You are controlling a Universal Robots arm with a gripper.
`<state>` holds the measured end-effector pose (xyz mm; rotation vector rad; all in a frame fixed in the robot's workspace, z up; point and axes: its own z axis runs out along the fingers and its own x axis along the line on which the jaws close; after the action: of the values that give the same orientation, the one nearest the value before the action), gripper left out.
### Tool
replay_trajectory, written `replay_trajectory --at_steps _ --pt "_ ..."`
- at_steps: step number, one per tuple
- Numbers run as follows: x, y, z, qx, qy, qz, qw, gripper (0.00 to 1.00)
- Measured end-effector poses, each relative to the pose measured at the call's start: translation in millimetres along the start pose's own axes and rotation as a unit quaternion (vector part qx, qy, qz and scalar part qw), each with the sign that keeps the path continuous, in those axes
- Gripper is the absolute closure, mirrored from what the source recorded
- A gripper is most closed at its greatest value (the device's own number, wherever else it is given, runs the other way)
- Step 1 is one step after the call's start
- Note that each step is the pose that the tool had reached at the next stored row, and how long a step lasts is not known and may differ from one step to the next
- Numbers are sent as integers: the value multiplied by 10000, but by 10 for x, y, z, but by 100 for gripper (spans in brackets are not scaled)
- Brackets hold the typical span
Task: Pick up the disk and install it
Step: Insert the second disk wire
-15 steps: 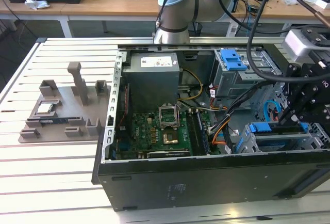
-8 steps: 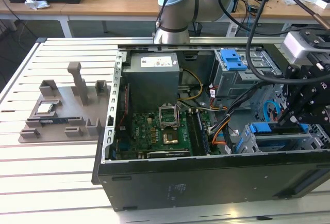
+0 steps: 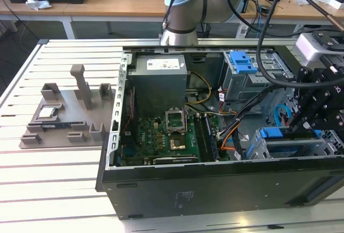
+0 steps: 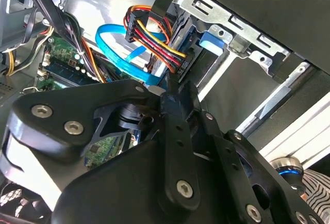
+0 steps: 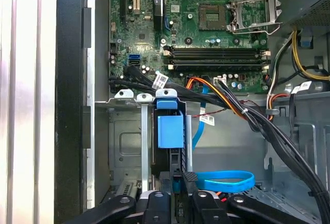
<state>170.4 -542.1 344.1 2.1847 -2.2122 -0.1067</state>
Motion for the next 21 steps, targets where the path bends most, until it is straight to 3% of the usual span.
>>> replay_trajectory --at_steps 5,8,12,17,21 --pt "-18 13 -171 0 17 1 10000 78" --pt "-27 22 -299 1 28 2 10000 89" --pt "-37 36 -499 1 36 2 10000 89" --pt "-42 45 -625 1 37 3 10000 89" --pt "-43 46 -641 0 38 3 10000 89"
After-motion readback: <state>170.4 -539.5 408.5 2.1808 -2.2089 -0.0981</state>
